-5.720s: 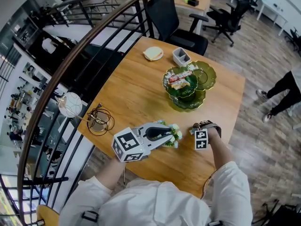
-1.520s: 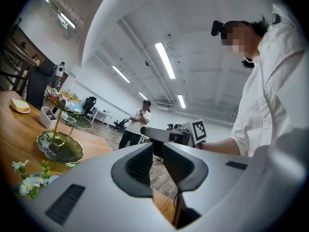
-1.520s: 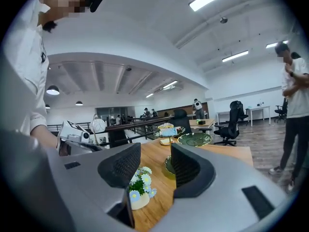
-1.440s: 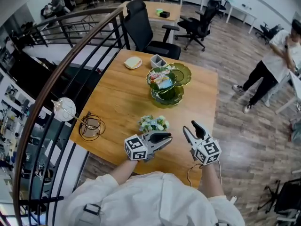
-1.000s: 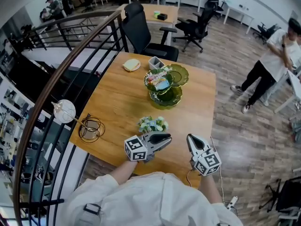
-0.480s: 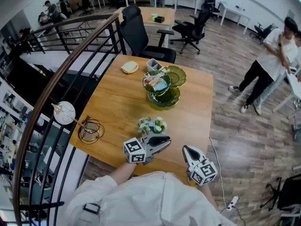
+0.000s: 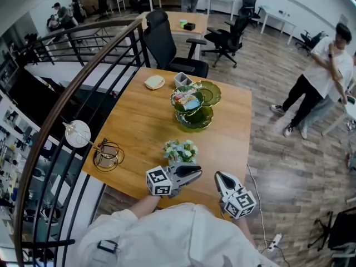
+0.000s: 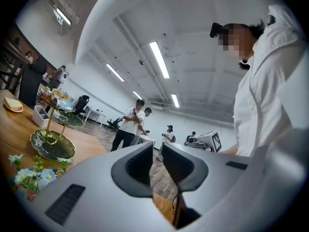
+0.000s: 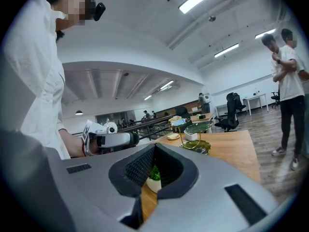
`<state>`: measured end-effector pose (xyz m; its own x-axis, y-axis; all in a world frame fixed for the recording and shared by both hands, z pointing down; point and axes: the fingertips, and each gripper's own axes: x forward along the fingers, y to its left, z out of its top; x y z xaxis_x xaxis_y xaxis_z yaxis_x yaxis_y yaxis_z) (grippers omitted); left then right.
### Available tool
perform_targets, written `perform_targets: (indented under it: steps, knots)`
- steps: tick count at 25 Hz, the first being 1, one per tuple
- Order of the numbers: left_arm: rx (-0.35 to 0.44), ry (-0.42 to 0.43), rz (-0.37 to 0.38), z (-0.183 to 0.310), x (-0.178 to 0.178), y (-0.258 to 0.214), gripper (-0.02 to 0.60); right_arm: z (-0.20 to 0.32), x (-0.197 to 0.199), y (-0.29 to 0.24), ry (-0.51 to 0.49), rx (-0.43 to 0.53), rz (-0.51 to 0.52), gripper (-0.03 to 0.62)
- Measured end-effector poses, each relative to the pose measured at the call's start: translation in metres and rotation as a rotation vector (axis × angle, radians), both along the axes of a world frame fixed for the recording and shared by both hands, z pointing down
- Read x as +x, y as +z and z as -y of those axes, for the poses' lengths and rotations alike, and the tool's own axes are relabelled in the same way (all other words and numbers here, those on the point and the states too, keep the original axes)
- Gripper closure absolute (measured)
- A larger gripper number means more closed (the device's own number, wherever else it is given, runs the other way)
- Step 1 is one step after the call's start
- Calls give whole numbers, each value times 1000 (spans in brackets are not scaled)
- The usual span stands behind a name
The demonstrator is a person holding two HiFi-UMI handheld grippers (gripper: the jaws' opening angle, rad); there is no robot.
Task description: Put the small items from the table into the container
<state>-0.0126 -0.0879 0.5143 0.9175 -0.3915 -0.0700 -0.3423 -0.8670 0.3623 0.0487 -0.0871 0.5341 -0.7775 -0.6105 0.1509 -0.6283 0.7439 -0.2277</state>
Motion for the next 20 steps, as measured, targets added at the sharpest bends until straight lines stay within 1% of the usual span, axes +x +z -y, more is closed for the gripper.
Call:
perform_targets:
  steps: [7,20]
  knots:
    - [1,3,4,-1,0,-2,514,1,6,-1,15,-10,-7,582]
    - [1,8,8,-4,1,-1,514,-5,3,0,5,-13,-7,582]
